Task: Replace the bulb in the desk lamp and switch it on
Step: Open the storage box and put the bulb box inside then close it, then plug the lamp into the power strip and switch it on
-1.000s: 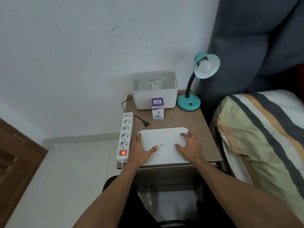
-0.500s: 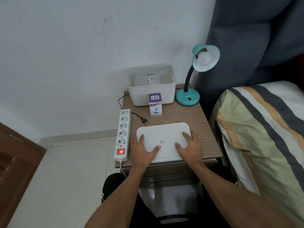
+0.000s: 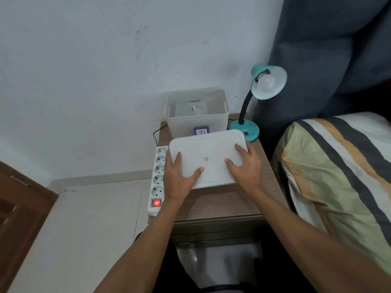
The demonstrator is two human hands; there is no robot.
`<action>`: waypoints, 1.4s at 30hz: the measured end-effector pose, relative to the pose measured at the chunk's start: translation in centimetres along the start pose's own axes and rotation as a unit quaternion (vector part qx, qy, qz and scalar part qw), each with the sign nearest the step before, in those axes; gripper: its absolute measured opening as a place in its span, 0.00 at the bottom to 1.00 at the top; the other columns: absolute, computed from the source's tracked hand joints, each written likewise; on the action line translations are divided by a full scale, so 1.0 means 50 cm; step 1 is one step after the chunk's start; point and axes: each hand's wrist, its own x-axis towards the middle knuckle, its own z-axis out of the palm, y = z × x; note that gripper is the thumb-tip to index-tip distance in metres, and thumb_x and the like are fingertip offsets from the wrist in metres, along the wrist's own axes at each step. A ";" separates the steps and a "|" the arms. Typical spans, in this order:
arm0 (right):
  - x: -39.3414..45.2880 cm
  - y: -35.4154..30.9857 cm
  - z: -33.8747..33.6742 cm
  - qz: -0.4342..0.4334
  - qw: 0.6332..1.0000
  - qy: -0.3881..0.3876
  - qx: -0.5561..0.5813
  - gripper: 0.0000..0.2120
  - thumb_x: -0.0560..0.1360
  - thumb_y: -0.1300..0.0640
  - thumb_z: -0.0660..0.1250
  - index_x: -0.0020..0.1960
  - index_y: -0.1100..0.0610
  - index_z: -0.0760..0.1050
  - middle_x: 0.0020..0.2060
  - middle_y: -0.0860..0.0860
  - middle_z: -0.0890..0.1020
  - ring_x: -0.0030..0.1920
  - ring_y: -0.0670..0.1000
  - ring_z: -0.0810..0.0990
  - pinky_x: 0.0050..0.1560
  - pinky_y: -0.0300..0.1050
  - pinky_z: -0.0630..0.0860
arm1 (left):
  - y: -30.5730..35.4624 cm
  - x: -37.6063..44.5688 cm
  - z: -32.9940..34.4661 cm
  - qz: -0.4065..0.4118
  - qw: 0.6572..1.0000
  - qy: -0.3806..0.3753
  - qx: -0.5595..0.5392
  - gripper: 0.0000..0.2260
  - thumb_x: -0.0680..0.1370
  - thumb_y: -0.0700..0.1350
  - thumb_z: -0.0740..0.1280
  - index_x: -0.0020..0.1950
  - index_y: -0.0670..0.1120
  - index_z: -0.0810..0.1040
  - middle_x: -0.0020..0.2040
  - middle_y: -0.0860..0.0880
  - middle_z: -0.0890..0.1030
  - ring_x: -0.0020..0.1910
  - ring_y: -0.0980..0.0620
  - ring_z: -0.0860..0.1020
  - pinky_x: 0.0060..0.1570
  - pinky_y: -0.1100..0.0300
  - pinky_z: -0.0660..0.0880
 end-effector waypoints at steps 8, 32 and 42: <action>0.214 -0.146 0.006 -0.034 0.999 0.027 0.012 0.29 0.73 0.47 0.70 0.71 0.55 0.72 0.75 0.56 0.66 0.73 0.57 0.67 0.70 0.56 0.69 | 0.075 0.249 -0.077 0.067 0.997 0.027 -0.003 0.41 0.69 0.63 0.78 0.74 0.40 0.73 0.80 0.41 0.64 0.77 0.46 0.67 0.74 0.59 0.63; 0.485 -0.138 0.141 0.038 0.997 -0.064 -0.009 0.30 0.75 0.48 0.67 0.73 0.58 0.69 0.73 0.58 0.68 0.74 0.56 0.66 0.70 0.47 0.64 | 0.070 0.550 0.010 0.022 0.998 -0.066 0.008 0.39 0.69 0.61 0.80 0.71 0.38 0.76 0.71 0.41 0.73 0.71 0.43 0.73 0.68 0.53 0.70; 0.481 -0.151 0.125 0.016 0.996 -0.069 -0.059 0.29 0.76 0.44 0.67 0.73 0.57 0.70 0.75 0.57 0.66 0.75 0.56 0.64 0.69 0.53 0.67 | 0.062 0.547 -0.012 0.029 0.993 -0.116 0.015 0.43 0.71 0.62 0.77 0.78 0.42 0.68 0.76 0.44 0.69 0.76 0.45 0.67 0.72 0.54 0.66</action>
